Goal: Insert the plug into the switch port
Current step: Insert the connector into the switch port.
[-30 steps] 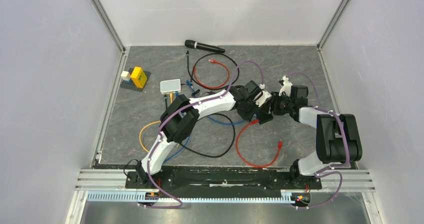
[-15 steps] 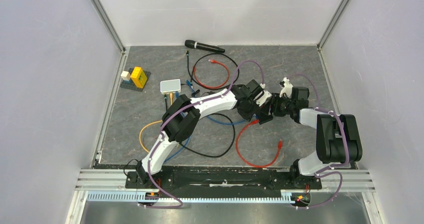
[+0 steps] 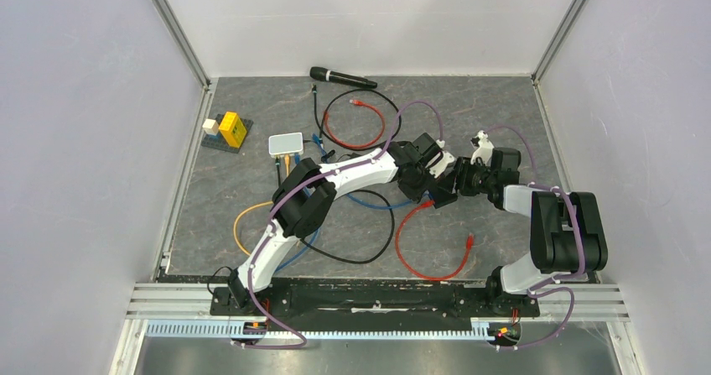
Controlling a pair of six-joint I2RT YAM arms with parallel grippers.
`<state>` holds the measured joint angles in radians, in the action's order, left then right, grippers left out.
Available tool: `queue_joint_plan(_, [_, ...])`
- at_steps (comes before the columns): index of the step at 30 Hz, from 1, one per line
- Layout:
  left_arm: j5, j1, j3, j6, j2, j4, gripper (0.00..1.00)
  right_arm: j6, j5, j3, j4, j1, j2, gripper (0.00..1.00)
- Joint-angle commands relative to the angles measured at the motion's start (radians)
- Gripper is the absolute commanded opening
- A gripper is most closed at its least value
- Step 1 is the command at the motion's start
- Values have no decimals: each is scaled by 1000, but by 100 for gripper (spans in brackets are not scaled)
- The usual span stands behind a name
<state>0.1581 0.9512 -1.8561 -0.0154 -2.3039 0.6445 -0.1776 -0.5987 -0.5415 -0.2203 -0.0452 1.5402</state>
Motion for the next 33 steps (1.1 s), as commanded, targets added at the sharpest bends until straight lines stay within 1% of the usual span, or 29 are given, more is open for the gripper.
queue_joint_plan(1, [-29, 5, -1, -15, -61, 64, 2, 15, -12, 38, 92, 13, 27, 46])
queue_joint_plan(4, [-27, 6, 4, -6, -53, 80, 2, 15, -10, 40, 91, 13, 21, 46])
queue_joint_plan(7, [-5, 6, 53, -9, -19, 34, 14, 16, -7, 45, 91, 13, 21, 46])
queue_joint_plan(10, [3, 6, 96, -14, 15, -19, 18, 18, -6, 49, 92, 13, 21, 46])
queue_joint_plan(13, [-4, 6, 122, -17, 40, -50, 19, 22, -3, 52, 92, 13, 20, 46])
queue_joint_plan(33, [-49, 4, 195, 14, 112, -82, 24, 27, 2, 52, 93, 10, 21, 47])
